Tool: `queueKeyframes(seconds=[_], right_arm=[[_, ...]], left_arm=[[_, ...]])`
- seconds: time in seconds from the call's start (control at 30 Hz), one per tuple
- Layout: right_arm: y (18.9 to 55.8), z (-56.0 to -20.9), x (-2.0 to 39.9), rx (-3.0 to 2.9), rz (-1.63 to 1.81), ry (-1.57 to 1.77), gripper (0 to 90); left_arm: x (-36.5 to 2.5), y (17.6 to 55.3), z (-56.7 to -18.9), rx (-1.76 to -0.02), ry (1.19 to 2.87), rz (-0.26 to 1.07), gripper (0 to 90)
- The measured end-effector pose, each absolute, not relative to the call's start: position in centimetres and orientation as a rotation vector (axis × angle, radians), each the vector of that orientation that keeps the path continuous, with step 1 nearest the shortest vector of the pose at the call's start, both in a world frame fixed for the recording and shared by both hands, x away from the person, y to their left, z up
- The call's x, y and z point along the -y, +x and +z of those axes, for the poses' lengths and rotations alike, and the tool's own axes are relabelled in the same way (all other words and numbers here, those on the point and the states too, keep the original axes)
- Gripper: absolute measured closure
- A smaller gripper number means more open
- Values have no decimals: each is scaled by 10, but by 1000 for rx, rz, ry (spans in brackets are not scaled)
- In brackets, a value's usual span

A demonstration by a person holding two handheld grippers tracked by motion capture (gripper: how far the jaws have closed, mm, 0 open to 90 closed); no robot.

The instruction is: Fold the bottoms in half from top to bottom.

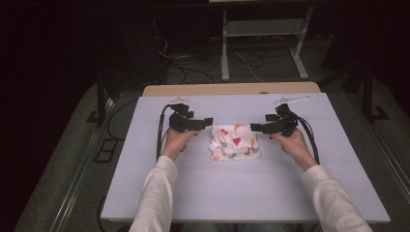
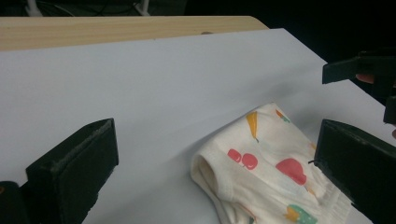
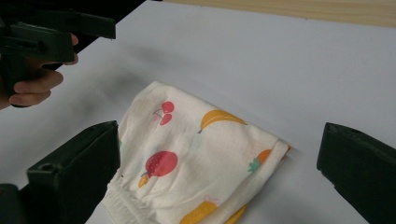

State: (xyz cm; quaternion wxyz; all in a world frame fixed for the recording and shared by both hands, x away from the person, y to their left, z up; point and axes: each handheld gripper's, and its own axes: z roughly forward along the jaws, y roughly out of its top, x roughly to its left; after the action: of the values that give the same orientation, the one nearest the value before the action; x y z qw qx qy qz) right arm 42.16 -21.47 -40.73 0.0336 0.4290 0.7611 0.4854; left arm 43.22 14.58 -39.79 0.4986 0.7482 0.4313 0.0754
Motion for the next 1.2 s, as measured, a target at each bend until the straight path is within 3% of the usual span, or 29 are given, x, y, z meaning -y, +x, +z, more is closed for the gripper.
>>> queueKeyframes(seconds=[0.43, 1.2], right_arm=[[400, -395, 229, -2308, 1502, 1279, 0], [350, -407, 252, -2295, 1511, 1262, 0]], left_arm=[[-167, 410, -389, -1027, 1810, 231, 0], [-195, 359, -404, -989, 1861, 278, 0]])
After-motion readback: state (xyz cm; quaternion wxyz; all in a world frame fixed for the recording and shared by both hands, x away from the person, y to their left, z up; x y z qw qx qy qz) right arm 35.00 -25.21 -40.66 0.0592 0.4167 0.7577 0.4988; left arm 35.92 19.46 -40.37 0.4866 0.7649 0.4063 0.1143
